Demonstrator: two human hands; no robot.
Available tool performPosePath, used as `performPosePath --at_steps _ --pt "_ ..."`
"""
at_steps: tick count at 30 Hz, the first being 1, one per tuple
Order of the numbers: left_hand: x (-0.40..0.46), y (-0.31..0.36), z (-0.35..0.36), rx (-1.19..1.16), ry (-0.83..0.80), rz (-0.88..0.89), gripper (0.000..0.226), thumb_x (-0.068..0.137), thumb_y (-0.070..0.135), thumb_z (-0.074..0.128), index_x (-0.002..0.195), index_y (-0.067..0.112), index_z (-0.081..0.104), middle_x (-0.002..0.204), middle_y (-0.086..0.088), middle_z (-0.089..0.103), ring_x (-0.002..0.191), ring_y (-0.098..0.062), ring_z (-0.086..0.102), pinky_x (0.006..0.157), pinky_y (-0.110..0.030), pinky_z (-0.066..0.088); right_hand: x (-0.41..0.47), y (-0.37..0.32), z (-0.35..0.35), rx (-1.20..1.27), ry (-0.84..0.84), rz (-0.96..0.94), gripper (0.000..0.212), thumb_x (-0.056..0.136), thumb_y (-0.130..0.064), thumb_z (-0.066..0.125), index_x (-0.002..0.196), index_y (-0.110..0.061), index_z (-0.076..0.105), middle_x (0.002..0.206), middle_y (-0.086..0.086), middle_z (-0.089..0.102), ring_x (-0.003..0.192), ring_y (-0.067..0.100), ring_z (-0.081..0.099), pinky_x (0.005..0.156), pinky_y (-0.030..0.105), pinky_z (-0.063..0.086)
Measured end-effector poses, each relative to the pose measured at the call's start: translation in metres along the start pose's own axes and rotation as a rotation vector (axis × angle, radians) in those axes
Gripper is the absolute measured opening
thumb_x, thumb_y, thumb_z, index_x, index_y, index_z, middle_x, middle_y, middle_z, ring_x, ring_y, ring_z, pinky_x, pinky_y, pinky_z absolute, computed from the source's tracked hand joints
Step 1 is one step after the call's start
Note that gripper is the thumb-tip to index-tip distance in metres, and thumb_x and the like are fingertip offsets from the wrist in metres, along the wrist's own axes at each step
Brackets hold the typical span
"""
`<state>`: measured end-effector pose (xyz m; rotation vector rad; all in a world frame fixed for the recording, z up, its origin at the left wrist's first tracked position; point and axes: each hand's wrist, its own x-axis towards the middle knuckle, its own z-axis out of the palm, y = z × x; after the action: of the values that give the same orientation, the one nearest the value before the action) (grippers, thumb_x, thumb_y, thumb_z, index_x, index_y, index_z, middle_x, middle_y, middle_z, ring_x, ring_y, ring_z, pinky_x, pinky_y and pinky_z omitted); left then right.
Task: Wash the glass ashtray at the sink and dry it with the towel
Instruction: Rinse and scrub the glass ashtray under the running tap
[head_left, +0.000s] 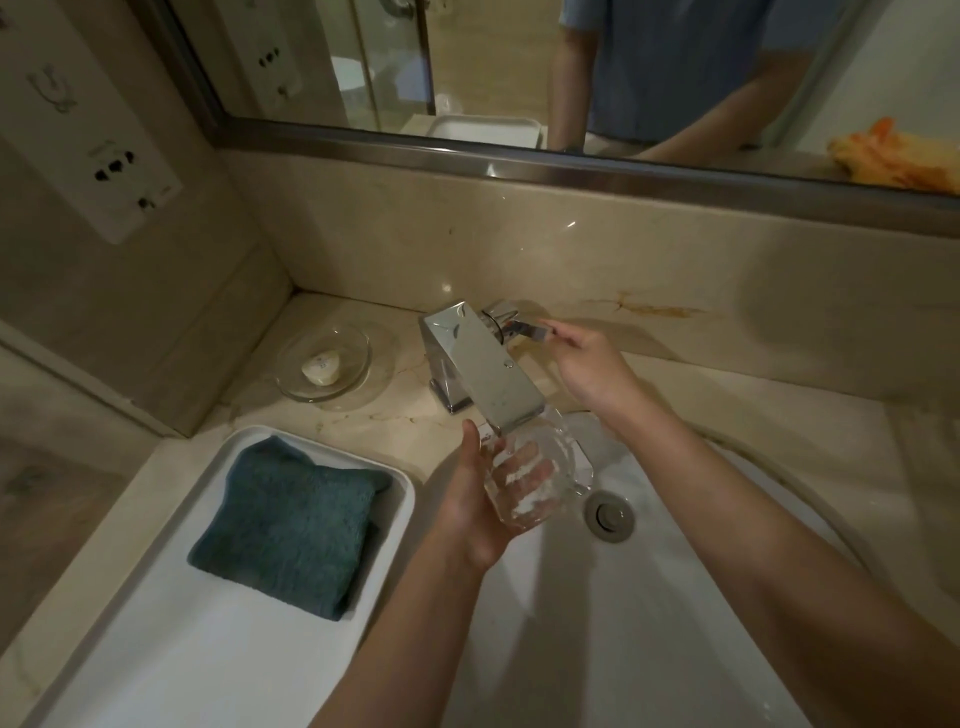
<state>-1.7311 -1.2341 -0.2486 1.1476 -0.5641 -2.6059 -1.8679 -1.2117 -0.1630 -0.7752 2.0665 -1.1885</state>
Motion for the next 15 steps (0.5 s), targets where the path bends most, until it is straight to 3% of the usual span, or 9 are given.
performPosePath --at_steps 1,3,4,7,8,9,10,12,15 --pt "0.001 0.0 -0.001 0.002 0.006 -0.008 0.067 0.084 0.067 0.032 0.126 0.019 0.051 0.126 -0.008 0.061 0.109 -0.024 0.061 0.088 -0.05 0.05 0.0 0.0 0.001 0.005 -0.001 -0.005 0.036 0.099 -0.014 0.036 0.129 -0.019 0.054 0.095 0.016 0.068 0.078 0.021 0.066 0.063 0.024 0.049" --pt "0.0 -0.001 -0.002 0.007 0.016 -0.008 0.068 0.084 0.067 0.033 0.13 0.02 0.048 0.129 -0.007 0.058 0.112 -0.025 0.059 0.088 -0.05 0.049 -0.001 0.002 0.003 0.025 -0.01 0.007 0.036 0.099 -0.014 0.036 0.129 -0.02 0.054 0.125 0.022 0.059 0.115 0.038 0.053 0.095 0.041 0.043" --pt "0.0 -0.002 -0.002 0.008 0.019 -0.002 0.066 0.084 0.067 0.033 0.128 0.02 0.049 0.125 -0.006 0.06 0.11 -0.024 0.06 0.087 -0.05 0.05 -0.002 0.003 0.004 0.031 -0.02 0.019 0.036 0.099 -0.014 0.035 0.13 -0.02 0.052 0.132 0.023 0.053 0.123 0.041 0.045 0.101 0.047 0.036" --pt "-0.008 -0.003 0.0 0.014 -0.005 0.02 0.06 0.086 0.064 0.03 0.107 0.018 0.06 0.099 -0.003 0.071 0.096 -0.022 0.063 0.086 -0.049 0.047 -0.005 0.004 0.006 0.033 -0.024 0.019 0.038 0.099 -0.015 0.035 0.136 -0.018 0.046 0.128 0.016 0.058 0.121 0.036 0.049 0.097 0.045 0.041" --pt "-0.01 -0.003 0.001 0.02 -0.006 0.021 0.059 0.087 0.064 0.029 0.104 0.018 0.061 0.097 -0.003 0.071 0.095 -0.022 0.063 0.086 -0.049 0.047 -0.006 0.004 0.007 0.034 -0.025 0.015 0.04 0.099 -0.015 0.035 0.137 -0.018 0.044 0.122 0.01 0.063 0.114 0.029 0.056 0.086 0.037 0.049" --pt "-0.013 -0.004 0.002 0.027 -0.003 0.021 0.059 0.087 0.064 0.029 0.105 0.018 0.06 0.1 -0.003 0.07 0.096 -0.022 0.063 0.085 -0.049 0.048 -0.007 0.004 0.008 0.032 -0.029 0.012 0.04 0.099 -0.016 0.035 0.138 -0.018 0.043 0.118 0.005 0.063 0.106 0.021 0.057 0.074 0.026 0.048" --pt "-0.015 -0.004 0.002 0.036 -0.002 0.022 0.06 0.087 0.065 0.029 0.109 0.018 0.059 0.105 -0.004 0.067 0.098 -0.022 0.062 0.084 -0.048 0.048 -0.009 0.005 0.01 0.031 -0.033 0.011 0.041 0.099 -0.015 0.035 0.139 -0.017 0.041 0.119 0.002 0.061 0.105 0.016 0.054 0.071 0.019 0.042" --pt "-0.018 -0.004 0.002 0.049 0.015 0.023 0.06 0.086 0.065 0.029 0.113 0.019 0.057 0.109 -0.004 0.065 0.101 -0.023 0.062 0.08 -0.047 0.05 -0.01 0.007 0.013 0.057 -0.061 -0.005 0.043 0.098 -0.015 0.036 0.141 -0.016 0.038 0.133 -0.002 0.052 0.117 0.012 0.049 0.085 0.017 0.041" --pt "-0.025 -0.007 0.0 0.051 0.024 0.024 0.058 0.086 0.064 0.031 0.111 0.02 0.057 0.11 -0.004 0.065 0.105 -0.023 0.061 0.079 -0.047 0.051 -0.016 0.016 0.015 0.067 -0.102 -0.01 0.045 0.098 -0.026 0.039 0.142 -0.021 0.034 0.14 -0.009 0.042 0.131 0.013 0.039 0.109 0.036 0.034"
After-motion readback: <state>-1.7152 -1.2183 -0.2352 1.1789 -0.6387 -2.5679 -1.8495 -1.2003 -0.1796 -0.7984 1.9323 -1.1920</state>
